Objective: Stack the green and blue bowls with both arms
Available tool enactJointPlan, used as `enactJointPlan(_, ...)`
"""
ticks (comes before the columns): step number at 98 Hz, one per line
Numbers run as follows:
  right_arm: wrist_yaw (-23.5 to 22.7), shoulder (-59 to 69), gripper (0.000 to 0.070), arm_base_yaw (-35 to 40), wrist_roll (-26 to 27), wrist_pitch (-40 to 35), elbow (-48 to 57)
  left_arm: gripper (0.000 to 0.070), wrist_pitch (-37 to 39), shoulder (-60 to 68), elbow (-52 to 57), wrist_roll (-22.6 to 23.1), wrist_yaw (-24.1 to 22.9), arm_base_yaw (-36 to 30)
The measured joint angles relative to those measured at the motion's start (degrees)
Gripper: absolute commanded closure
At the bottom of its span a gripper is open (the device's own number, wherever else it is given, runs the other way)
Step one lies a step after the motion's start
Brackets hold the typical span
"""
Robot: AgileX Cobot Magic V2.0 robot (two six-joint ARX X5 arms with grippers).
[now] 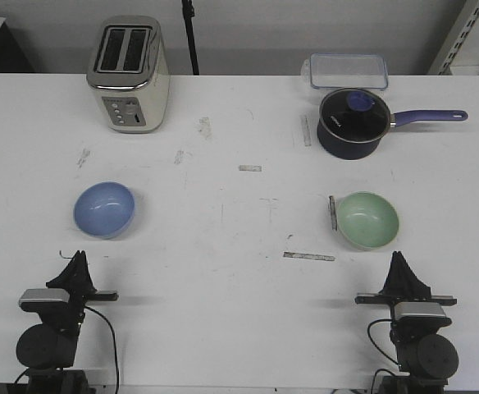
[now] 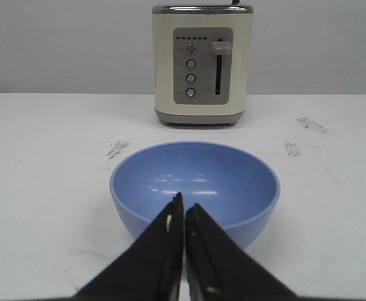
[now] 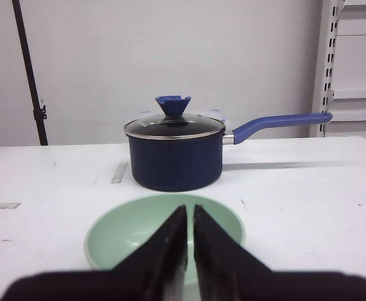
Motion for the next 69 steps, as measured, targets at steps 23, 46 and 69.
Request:
enactJointPlan(23,0.00,0.00,0.0687,0.00,0.02,0.07,0.00,0.0697,0.00,0.00,0.00,0.00,0.00,0.00)
enactJointPlan(46,0.02,0.00,0.0688,0.00,0.00,1.88,0.31,0.0697,0.00,0.00,0.00,0.00,0.00,0.00)
enactJointPlan(69,0.07,4.00,0.0688,0.00,-0.35,-1.62,7.39,0.0697,0.00,0.00,0.00,0.00,0.00,0.00)
